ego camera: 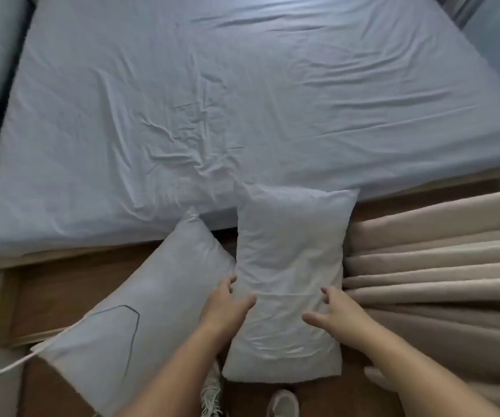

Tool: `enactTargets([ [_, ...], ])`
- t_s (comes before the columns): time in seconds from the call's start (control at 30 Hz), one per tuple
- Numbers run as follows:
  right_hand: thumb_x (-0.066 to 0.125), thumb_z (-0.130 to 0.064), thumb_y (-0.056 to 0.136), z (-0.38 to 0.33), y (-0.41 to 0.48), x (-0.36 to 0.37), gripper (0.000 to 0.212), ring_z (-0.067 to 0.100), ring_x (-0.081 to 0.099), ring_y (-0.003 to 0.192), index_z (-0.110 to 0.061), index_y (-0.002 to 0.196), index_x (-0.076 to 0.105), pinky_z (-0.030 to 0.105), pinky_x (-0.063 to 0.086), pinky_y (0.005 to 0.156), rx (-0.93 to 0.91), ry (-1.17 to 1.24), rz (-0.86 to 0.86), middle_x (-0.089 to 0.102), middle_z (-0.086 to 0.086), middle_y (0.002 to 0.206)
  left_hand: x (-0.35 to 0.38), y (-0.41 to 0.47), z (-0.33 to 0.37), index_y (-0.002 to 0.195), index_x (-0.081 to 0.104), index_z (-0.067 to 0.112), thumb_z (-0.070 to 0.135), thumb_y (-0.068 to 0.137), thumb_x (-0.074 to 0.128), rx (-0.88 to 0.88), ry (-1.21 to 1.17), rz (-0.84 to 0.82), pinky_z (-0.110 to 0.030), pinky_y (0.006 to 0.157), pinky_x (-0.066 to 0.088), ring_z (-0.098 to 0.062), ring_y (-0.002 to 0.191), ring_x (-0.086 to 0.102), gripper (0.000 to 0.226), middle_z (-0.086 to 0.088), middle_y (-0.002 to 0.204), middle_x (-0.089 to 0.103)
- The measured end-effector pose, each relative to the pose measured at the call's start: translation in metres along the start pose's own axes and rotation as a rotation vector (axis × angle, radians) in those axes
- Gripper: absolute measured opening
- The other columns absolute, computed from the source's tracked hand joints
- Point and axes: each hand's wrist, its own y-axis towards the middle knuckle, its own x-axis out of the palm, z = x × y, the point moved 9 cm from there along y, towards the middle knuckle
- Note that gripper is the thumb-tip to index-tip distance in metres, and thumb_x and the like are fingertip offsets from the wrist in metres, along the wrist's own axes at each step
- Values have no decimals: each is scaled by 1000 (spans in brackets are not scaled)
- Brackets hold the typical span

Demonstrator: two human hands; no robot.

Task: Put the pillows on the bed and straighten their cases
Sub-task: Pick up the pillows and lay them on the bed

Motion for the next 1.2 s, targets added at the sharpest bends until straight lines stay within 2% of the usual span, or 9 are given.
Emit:
enactTargets([
  [0.17,80,-61,60,96,155,44,115,29,34,137,-20,150,21,43,35,111,141,243,100,33,7,153,73,170,-56,147,13,32,54,63,72,2,220,89,-51,100,42,-36,125,40,105,-14,142,32],
  [0.37,76,-80,35,151,278,91,150,29,29,141,-20,152,4,44,29,115,244,418,275,25,7,157,141,265,-105,146,-20,20,67,54,76,55,349,185,-50,104,34,-38,132,29,141,-18,149,22],
  [0.53,83,-51,61,154,280,84,86,28,58,112,-11,127,47,35,47,90,185,599,546,61,6,123,146,271,-87,147,13,7,40,83,67,238,361,332,-50,91,44,-38,116,48,90,-20,132,44],
  [0.63,77,-32,77,133,240,58,53,29,60,102,-10,119,54,30,40,77,181,535,601,64,7,107,122,249,-74,120,42,15,25,89,60,245,194,276,-47,84,48,-33,101,58,38,-10,117,58],
  [0.7,74,-33,79,106,195,34,42,28,61,96,-15,112,55,31,41,75,164,511,661,61,2,97,95,218,-58,100,43,20,25,90,56,262,131,254,-44,76,48,-30,87,59,17,-4,97,61],
  [0.77,74,-34,79,71,147,-4,32,30,61,88,-18,99,55,34,42,71,143,477,730,62,0,89,62,186,-27,87,38,21,26,92,55,288,101,261,-46,71,48,-32,78,58,19,-5,84,59],
  [0.93,72,-35,82,-81,49,-161,25,34,61,78,-23,80,50,31,32,59,-6,389,912,56,-8,68,-62,111,121,88,41,13,27,92,57,431,-62,390,-42,71,44,-38,84,60,21,-14,88,62],
  [1.07,68,-35,85,-253,4,-299,30,37,62,86,-10,93,57,33,37,66,-239,340,951,69,17,89,-203,50,267,98,48,7,30,92,56,544,-134,591,-47,81,48,-38,90,61,26,-20,96,64],
  [1.2,59,-32,89,-435,-33,-436,41,36,57,109,-8,121,48,40,44,91,-400,366,929,60,18,120,-354,4,413,133,38,6,24,93,54,636,-180,722,-44,98,38,-37,120,49,48,-21,136,45],
])
